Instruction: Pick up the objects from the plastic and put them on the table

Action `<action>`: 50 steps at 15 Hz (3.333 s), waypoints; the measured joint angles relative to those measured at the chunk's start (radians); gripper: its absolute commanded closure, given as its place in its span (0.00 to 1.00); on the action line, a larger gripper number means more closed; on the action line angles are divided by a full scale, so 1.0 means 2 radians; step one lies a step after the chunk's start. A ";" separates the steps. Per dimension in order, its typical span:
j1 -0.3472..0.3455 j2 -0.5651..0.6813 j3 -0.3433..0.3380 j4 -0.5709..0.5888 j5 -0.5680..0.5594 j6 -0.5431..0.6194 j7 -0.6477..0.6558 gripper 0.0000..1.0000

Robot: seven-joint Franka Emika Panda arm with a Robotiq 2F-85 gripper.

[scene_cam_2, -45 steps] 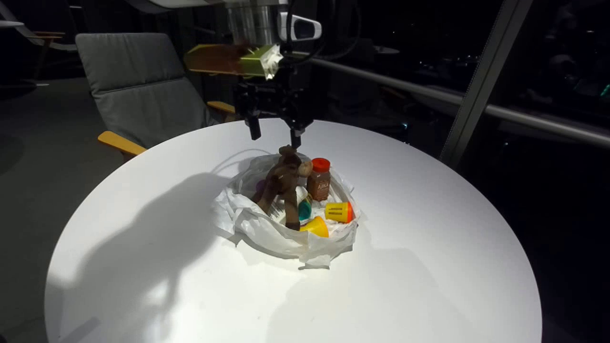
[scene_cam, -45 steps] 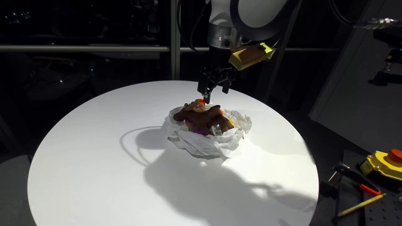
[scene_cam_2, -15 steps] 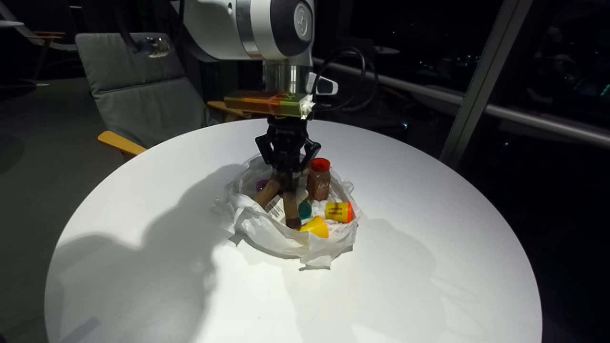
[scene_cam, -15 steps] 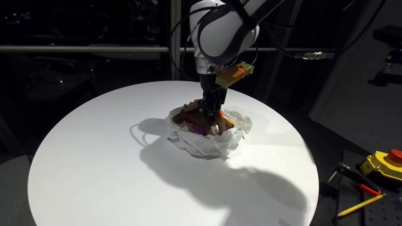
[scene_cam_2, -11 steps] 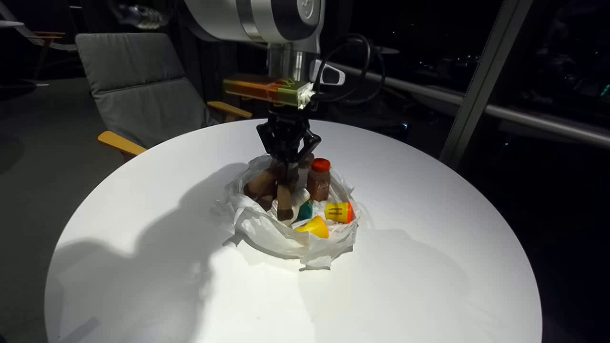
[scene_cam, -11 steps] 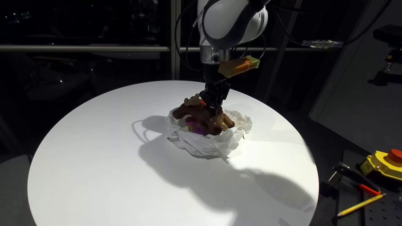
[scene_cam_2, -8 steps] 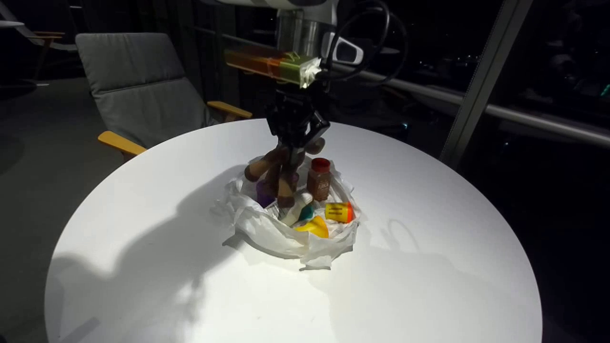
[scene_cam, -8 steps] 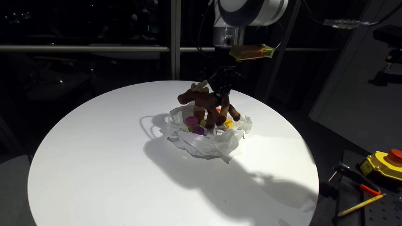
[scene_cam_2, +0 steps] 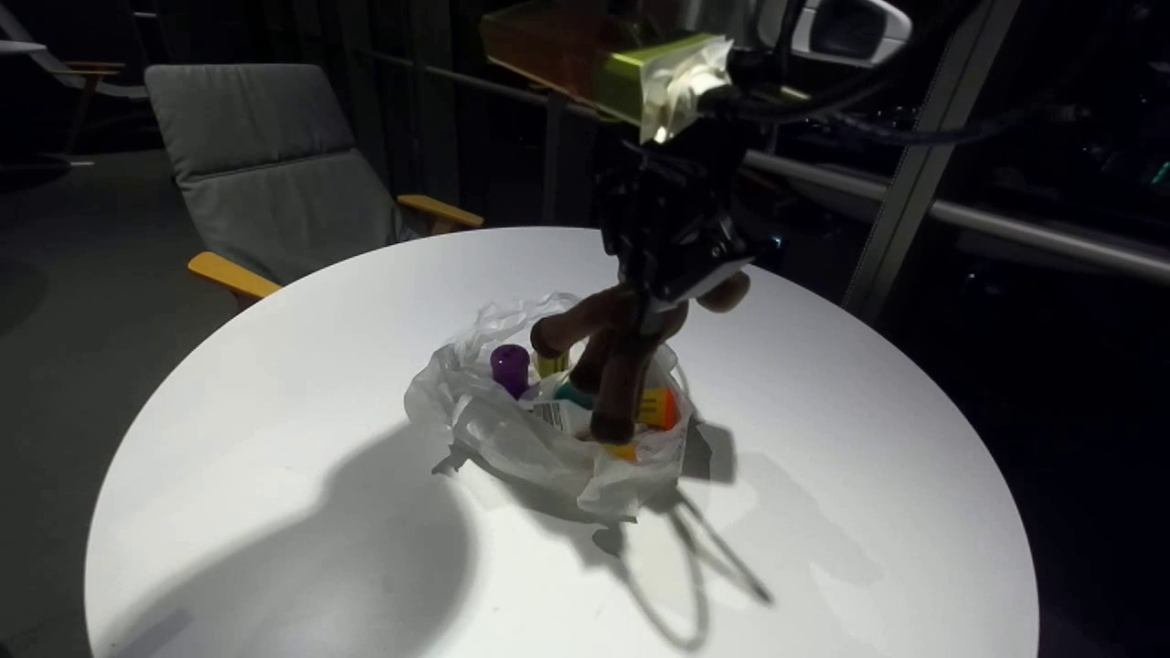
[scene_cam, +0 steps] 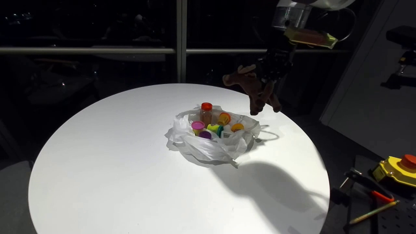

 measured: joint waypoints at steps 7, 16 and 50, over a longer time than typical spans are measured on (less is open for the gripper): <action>-0.033 0.031 -0.019 -0.009 0.059 0.005 0.014 0.96; -0.034 0.094 -0.037 0.056 0.051 0.006 0.103 0.08; 0.087 0.275 0.031 0.318 -0.070 -0.049 0.106 0.00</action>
